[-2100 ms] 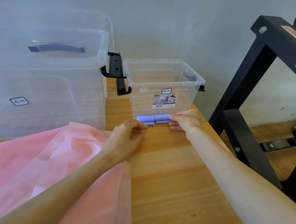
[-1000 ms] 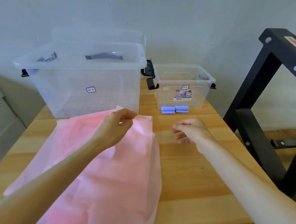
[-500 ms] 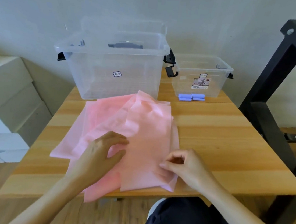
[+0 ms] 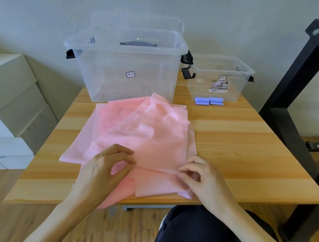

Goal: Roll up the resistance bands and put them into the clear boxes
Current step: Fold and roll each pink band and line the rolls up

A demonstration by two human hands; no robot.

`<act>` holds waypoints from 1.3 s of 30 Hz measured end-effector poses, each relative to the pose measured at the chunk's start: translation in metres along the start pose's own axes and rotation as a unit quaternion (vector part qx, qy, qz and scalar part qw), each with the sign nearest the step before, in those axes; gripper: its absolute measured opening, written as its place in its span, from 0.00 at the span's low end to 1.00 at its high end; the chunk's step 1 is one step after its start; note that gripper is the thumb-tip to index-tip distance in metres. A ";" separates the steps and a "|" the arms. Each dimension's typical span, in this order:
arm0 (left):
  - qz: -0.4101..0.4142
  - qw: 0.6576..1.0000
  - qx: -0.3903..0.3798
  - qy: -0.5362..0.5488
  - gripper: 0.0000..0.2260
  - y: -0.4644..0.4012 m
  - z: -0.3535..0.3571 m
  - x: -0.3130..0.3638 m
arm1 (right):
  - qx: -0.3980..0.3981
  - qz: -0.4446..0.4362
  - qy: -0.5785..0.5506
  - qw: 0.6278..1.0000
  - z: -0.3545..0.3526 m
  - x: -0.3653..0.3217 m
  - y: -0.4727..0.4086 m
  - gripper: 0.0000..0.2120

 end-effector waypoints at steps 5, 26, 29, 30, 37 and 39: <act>-0.002 0.997 0.034 0.063 0.03 -0.018 -0.009 0.021 | 0.090 0.013 -0.076 0.993 -0.031 -0.012 -0.013 0.03; -0.210 0.938 -0.095 0.258 0.18 -0.116 0.003 0.010 | -0.120 0.008 -0.144 0.982 -0.079 -0.040 0.043 0.06; -0.215 0.957 -0.122 0.148 0.21 -0.143 0.008 0.013 | -0.195 0.017 -0.194 0.961 -0.075 -0.037 0.051 0.06; -0.223 0.957 -0.132 0.126 0.22 -0.150 0.010 0.013 | -0.218 0.022 -0.204 0.954 -0.074 -0.036 0.052 0.06; -0.238 0.959 -0.125 0.091 0.14 -0.167 0.022 0.004 | -0.282 0.100 -0.157 0.941 -0.074 -0.014 0.030 0.09; -0.233 0.956 -0.102 0.145 0.11 -0.164 0.022 0.001 | -0.165 0.121 -0.141 0.969 -0.077 -0.001 0.006 0.05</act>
Point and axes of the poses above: each hand's wrist, its own y-axis away from the middle knuckle, its own z-axis out of the palm, x = y × z, the point moved 2 cm from there along -y, towards the middle knuckle, and after that the axes turned 12 degrees about -x, right-handed, at the moved point
